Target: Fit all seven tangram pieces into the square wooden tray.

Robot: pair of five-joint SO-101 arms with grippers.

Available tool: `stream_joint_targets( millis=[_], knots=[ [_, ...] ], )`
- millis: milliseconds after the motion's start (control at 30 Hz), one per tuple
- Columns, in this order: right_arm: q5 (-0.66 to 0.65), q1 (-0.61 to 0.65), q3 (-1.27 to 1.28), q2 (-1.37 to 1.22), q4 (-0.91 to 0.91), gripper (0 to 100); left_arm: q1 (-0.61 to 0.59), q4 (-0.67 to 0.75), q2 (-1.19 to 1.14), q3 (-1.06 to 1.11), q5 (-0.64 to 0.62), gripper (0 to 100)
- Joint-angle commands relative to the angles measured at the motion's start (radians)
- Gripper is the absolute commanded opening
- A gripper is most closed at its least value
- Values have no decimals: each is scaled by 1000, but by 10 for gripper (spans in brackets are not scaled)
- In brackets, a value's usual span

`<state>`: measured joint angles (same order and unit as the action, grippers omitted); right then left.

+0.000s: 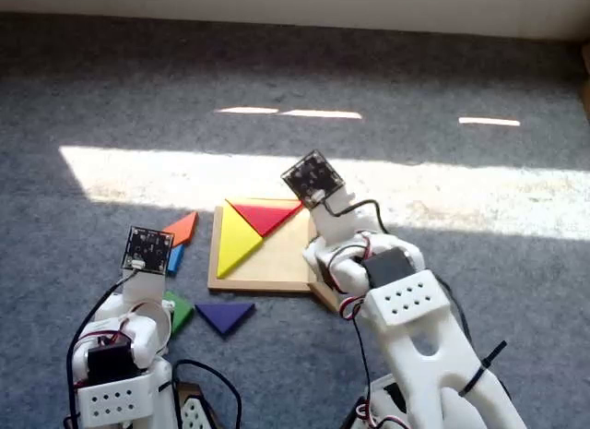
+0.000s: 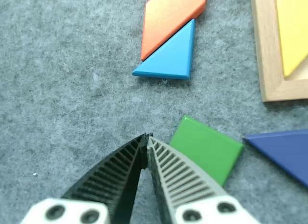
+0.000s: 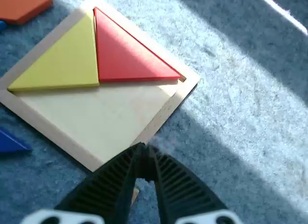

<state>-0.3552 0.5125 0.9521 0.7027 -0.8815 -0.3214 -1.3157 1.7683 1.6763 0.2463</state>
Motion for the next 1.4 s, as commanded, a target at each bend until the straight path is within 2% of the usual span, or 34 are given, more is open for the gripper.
stream_joint_targets(
  millis=[0, 100, 167, 367, 600, 733, 900, 1100, 1367],
  knots=[
    [11, 22, -7, 42, -160, 73, -12, -6, 22, 21, -6, 6],
    [41, 68, 1, 48, -189, 163, -12, -6, 22, 21, -6, 6],
    [69, 111, 24, 39, -177, 188, -12, -6, 22, 21, -6, 6],
    [38, 134, 171, 21, 27, 188, -12, -6, 22, 21, -6, 6],
    [20, 137, 211, -117, 65, 187, -12, -6, 22, 21, -6, 6],
    [18, 131, 211, -203, 137, 127, -12, -6, 22, 21, -6, 6],
    [18, 124, 168, -226, 136, 66, -12, -6, 22, 21, -6, 6],
    [17, -1, 153, -160, 131, 7, -12, -6, 22, 21, -6, 6],
    [21, -22, 108, 16, -31, 6, -12, -6, 22, 21, -6, 6]
  ],
)
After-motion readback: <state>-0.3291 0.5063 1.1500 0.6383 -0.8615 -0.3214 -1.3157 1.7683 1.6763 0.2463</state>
